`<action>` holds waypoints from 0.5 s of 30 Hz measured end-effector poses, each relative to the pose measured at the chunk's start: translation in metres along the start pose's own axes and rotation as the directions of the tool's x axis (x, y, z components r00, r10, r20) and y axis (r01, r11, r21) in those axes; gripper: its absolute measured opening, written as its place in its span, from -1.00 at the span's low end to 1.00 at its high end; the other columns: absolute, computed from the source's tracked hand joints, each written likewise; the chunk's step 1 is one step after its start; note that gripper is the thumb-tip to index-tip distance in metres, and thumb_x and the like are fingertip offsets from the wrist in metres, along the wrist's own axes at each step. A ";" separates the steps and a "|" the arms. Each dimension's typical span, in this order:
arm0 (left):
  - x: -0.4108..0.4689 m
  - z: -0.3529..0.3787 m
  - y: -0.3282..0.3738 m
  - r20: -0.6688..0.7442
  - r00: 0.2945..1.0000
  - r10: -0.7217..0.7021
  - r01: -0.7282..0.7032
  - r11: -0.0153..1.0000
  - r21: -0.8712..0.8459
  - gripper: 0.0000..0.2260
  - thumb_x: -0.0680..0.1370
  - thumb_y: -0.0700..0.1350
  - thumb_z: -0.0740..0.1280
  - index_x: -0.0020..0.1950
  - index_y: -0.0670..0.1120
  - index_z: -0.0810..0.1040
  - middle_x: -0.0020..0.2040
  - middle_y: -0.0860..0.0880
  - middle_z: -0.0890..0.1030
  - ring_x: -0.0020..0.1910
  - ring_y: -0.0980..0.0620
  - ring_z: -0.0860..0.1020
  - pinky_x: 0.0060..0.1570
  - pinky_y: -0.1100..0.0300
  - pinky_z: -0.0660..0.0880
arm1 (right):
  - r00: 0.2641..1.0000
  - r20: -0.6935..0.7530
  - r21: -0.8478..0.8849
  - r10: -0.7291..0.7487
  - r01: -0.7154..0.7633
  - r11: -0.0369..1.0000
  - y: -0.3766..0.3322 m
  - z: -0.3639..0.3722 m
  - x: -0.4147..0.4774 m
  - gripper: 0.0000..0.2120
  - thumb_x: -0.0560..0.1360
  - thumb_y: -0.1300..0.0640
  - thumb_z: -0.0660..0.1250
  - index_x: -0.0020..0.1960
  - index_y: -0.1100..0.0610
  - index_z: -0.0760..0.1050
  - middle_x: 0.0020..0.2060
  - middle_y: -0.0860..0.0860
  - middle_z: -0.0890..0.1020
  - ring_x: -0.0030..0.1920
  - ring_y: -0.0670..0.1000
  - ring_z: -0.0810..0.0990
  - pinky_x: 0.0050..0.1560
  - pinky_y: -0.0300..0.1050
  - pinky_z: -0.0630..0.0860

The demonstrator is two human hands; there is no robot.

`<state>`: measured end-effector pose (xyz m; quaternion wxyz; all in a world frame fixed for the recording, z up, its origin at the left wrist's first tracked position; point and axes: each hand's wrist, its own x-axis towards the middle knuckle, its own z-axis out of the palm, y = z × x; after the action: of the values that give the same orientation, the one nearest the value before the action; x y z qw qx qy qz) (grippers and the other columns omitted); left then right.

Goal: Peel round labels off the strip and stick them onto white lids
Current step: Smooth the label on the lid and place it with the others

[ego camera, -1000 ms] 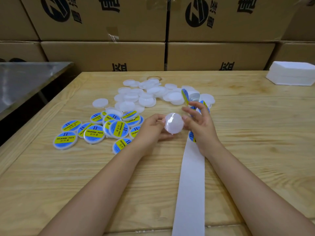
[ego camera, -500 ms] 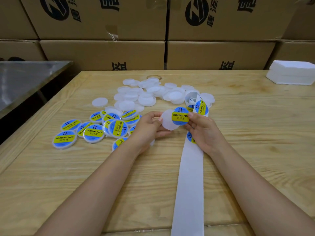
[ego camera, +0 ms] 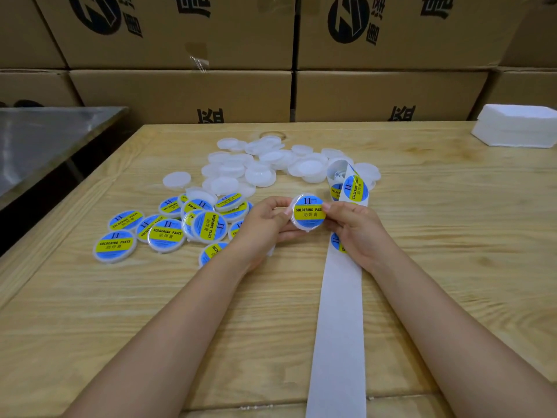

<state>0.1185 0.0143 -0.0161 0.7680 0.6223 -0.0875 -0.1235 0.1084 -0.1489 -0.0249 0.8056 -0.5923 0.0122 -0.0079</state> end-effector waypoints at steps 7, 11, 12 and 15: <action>0.001 0.000 -0.002 -0.013 1.000 0.012 -0.012 0.999 0.048 -0.89 0.63 -0.25 0.14 0.00 -0.13 0.44 -0.12 -0.13 0.65 -0.16 0.00 0.67 -0.08 0.16 0.61 | 1.000 -0.023 -0.026 -0.012 0.012 1.000 0.002 0.001 0.001 -0.91 0.46 0.26 0.33 -0.15 0.30 0.56 -0.22 0.12 0.66 -0.13 0.06 0.60 0.15 -0.05 0.47; 0.001 -0.001 -0.002 -0.019 1.000 0.014 -0.013 0.998 0.067 -0.89 0.63 -0.25 0.14 0.01 -0.12 0.44 -0.10 -0.14 0.65 -0.16 0.00 0.67 -0.10 0.18 0.61 | 0.999 -0.033 -0.071 -0.025 0.022 0.997 0.003 0.001 0.001 -0.92 0.42 0.23 0.38 -0.22 0.23 0.59 -0.27 0.08 0.67 -0.13 0.08 0.58 0.11 -0.04 0.47; 0.001 -0.001 -0.003 -0.018 1.000 0.015 -0.014 0.998 0.068 -0.89 0.63 -0.25 0.14 0.01 -0.12 0.44 -0.11 -0.14 0.65 -0.16 0.00 0.67 -0.11 0.18 0.61 | 0.999 -0.037 -0.081 -0.030 0.027 0.996 0.004 0.002 0.001 -0.92 0.40 0.21 0.39 -0.24 0.21 0.59 -0.27 0.08 0.66 -0.13 0.08 0.57 0.10 -0.04 0.47; 0.001 -0.001 -0.003 -0.012 1.000 0.020 -0.019 0.998 0.067 -0.89 0.62 -0.26 0.14 0.01 -0.12 0.45 -0.14 -0.12 0.66 -0.17 0.01 0.67 -0.14 0.20 0.61 | 0.997 -0.059 -0.100 -0.046 0.040 0.994 0.005 0.002 0.002 -0.92 0.41 0.22 0.40 -0.26 0.19 0.60 -0.25 0.14 0.63 -0.11 0.13 0.52 0.09 0.01 0.44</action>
<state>0.1192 0.0150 -0.0190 0.7486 0.6474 -0.0928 -0.1090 0.1100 -0.1455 -0.0292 0.7743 -0.6309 0.0245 -0.0428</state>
